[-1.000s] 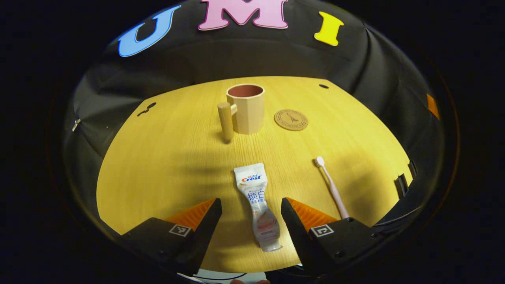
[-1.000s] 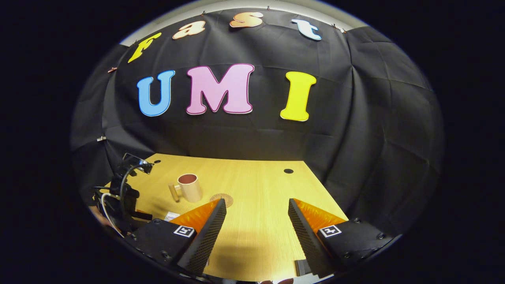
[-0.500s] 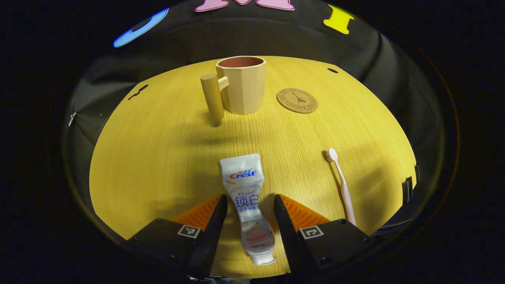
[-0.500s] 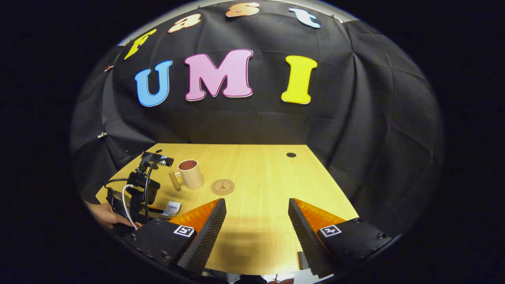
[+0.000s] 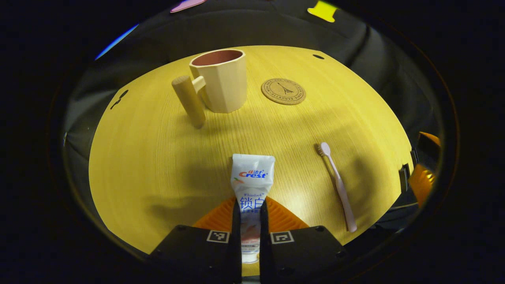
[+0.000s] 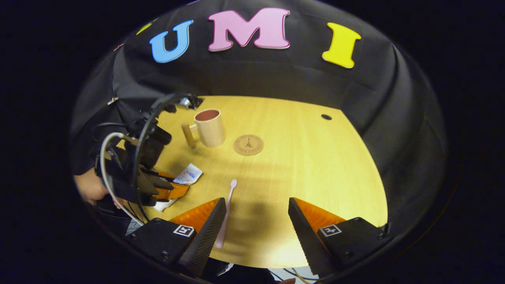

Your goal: Put the toothbrush and toothpaste on the desktop into the cup, then pick up the cup and place it on the coaster on the desktop.

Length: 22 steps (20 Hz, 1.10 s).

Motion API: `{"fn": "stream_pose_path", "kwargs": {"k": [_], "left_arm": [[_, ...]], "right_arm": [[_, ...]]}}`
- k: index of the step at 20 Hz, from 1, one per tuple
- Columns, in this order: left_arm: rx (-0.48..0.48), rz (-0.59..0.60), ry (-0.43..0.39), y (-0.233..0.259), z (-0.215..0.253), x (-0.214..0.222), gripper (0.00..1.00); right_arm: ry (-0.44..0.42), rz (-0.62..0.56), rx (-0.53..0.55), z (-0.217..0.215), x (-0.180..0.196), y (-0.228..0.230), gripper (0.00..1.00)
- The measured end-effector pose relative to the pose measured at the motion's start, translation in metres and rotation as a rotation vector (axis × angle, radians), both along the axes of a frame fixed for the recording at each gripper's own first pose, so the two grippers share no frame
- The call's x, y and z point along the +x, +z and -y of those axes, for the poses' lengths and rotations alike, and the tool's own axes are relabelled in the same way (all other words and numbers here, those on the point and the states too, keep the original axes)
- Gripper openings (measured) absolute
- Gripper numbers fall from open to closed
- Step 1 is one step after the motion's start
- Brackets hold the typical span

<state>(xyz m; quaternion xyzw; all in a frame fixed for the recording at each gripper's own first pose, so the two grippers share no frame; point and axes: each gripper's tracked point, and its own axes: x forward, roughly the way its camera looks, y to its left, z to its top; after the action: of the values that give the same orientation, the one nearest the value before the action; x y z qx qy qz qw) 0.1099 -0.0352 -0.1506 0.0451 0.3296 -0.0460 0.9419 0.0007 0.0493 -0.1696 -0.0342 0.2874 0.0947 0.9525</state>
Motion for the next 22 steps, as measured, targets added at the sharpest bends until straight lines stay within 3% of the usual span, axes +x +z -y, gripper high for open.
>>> {"fn": "stream_pose_path", "kwargs": {"k": [5, 13, 14, 18, 20, 22], "left_arm": [[-0.113, 0.118, 0.013, 0.033, -0.019, -0.031, 0.20], [-0.174, 0.228, 0.085, 0.071, -0.076, -0.071, 0.20], [-0.174, 0.229, 0.088, 0.072, -0.080, -0.074, 0.20], [-0.173, 0.231, 0.078, 0.071, -0.095, -0.077, 0.20], [-0.181, 0.232, 0.071, 0.070, -0.099, -0.077, 0.20], [-0.194, 0.246, 0.059, 0.076, -0.102, -0.074, 0.20]], "right_arm": [[0.027, -0.143, -0.010, -0.030, 0.013, -0.040, 0.96], [0.045, -0.312, -0.086, -0.046, 0.026, -0.083, 0.79], [0.036, -0.327, -0.092, -0.046, 0.028, -0.086, 0.59], [-0.014, -0.385, -0.064, -0.052, 0.032, -0.091, 0.35], [-0.002, -0.405, -0.071, -0.054, 0.029, -0.091, 0.28], [-0.004, -0.412, -0.064, -0.054, 0.028, -0.089, 0.12]]}}
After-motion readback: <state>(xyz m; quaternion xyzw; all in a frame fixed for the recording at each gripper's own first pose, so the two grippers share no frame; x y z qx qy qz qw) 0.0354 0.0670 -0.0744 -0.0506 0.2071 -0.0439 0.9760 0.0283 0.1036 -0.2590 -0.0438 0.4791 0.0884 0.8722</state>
